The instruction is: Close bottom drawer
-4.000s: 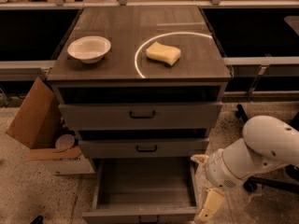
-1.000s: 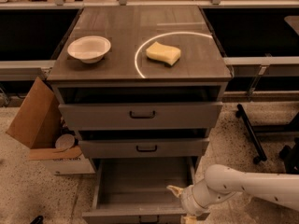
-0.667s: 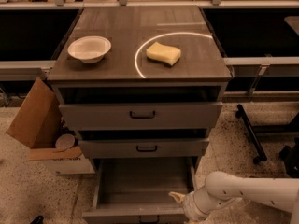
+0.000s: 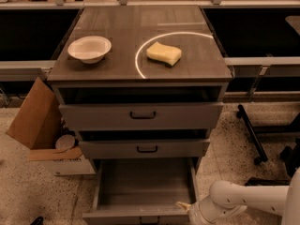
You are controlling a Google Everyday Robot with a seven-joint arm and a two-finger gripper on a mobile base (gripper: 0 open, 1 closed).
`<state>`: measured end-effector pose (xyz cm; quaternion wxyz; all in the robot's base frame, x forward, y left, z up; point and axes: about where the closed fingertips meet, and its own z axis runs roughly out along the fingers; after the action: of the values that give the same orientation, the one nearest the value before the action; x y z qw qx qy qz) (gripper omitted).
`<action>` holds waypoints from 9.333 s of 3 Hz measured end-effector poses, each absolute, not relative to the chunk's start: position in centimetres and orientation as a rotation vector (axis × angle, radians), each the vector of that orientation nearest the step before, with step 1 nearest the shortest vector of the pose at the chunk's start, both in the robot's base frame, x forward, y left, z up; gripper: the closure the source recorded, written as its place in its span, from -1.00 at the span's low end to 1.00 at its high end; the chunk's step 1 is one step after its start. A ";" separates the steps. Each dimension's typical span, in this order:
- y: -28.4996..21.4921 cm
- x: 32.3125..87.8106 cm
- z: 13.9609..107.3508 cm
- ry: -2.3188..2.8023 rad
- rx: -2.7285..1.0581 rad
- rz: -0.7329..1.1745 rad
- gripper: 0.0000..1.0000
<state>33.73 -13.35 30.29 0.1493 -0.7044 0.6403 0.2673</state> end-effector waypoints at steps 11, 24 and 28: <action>-16.2 42.1 14.2 2.060 -1.766 0.436 1.00; -16.0 63.1 15.8 1.891 -1.548 0.178 1.00; -18.3 57.5 18.9 1.845 -1.697 0.276 1.00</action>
Offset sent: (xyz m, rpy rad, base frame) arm -0.0154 -0.0260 -0.0573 -0.0397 0.0639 -0.1225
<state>57.55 -18.28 18.91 0.3049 -0.6407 0.6969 0.1043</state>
